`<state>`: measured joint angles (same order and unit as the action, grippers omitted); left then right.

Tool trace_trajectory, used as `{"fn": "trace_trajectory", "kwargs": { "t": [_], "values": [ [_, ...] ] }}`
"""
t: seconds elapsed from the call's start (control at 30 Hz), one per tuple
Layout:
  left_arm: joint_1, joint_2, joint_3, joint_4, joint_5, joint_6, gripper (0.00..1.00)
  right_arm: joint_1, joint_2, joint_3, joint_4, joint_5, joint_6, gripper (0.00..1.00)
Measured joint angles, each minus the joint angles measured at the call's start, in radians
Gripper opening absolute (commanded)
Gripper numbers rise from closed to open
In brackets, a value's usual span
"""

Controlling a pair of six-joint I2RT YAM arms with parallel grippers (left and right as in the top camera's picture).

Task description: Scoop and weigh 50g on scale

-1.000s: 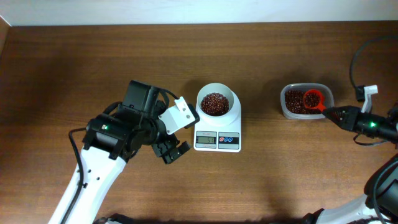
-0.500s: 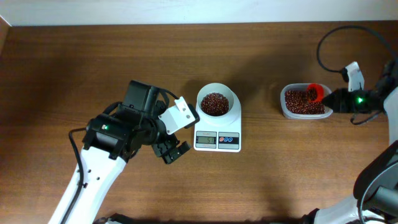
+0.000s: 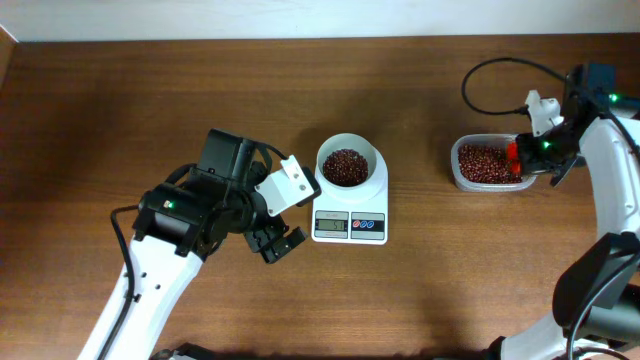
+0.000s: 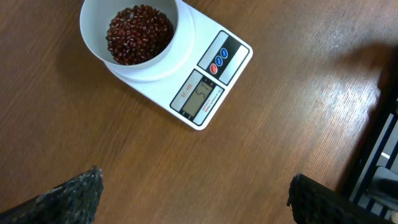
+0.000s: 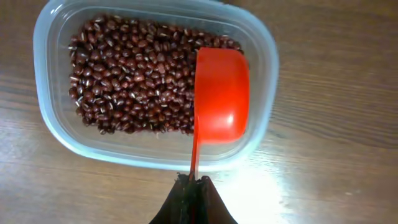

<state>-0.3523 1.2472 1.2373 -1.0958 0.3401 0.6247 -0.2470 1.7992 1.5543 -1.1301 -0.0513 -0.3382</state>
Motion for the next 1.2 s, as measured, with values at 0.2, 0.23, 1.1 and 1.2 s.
{"fn": "trace_trajectory", "kwargs": {
  "t": [0.2,0.23,1.1,1.2],
  "values": [
    [0.0,0.0,0.0,0.0,0.0,0.0,0.99,0.0,-0.018,0.06,-0.057,-0.096,-0.011,0.04],
    [0.0,0.0,0.0,0.0,0.0,0.0,0.99,0.0,-0.018,0.06,-0.061,-0.087,-0.013,0.04],
    [0.0,0.0,0.0,0.0,0.0,0.0,0.99,0.362,0.008,0.065,0.127,-0.737,-0.163,0.04],
    [0.0,0.0,0.0,0.0,0.0,0.0,0.99,0.433,0.063,0.065,0.125,-0.653,-0.171,0.04]
  ]
}}
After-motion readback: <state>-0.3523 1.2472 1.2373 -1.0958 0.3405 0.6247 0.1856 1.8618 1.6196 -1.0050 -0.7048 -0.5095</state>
